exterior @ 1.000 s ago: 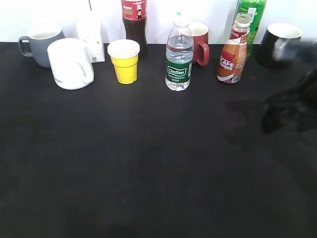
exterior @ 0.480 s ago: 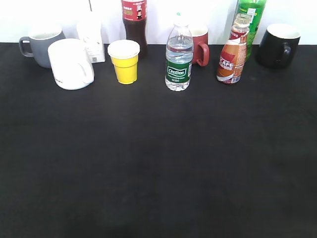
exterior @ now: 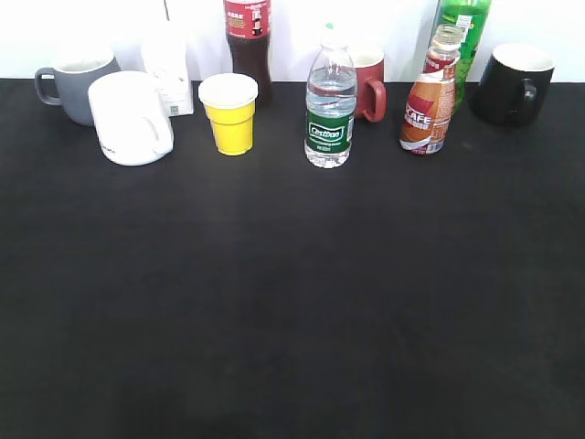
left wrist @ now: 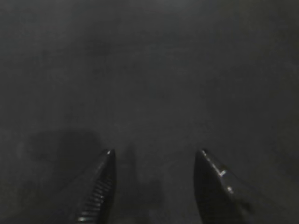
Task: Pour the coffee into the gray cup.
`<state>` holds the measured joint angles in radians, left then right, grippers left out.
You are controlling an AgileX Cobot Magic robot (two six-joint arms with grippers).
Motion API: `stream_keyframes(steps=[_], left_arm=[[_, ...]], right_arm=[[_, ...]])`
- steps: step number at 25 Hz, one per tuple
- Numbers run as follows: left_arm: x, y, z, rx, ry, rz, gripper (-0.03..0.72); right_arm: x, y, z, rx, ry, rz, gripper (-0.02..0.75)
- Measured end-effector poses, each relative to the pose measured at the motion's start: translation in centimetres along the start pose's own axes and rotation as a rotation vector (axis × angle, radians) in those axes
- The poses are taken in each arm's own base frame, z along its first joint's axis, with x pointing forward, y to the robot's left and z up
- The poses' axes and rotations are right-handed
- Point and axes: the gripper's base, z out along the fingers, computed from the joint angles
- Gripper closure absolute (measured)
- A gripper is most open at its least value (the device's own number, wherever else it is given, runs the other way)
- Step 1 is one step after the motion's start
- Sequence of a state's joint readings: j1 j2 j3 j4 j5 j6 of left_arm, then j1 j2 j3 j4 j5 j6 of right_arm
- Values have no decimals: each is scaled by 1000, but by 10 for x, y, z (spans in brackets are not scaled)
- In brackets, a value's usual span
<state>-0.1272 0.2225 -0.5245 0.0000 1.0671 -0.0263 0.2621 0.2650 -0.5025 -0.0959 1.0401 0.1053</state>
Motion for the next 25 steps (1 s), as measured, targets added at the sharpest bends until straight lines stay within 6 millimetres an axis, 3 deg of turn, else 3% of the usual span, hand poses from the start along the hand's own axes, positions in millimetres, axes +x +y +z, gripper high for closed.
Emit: stream_keyframes(steps=[14,21,25], left_arm=[[0,0,0,-1,-2,-1,273],[18,0,-26,-120,-200,-82,281],[22,-1,-29,-120,-230,-80,367]], right_arm=[[0,3,0,-30,-1,-21,168],[19,-1,-28,113,-204,103,168],[25,0,-36,114,-269,102,168]])
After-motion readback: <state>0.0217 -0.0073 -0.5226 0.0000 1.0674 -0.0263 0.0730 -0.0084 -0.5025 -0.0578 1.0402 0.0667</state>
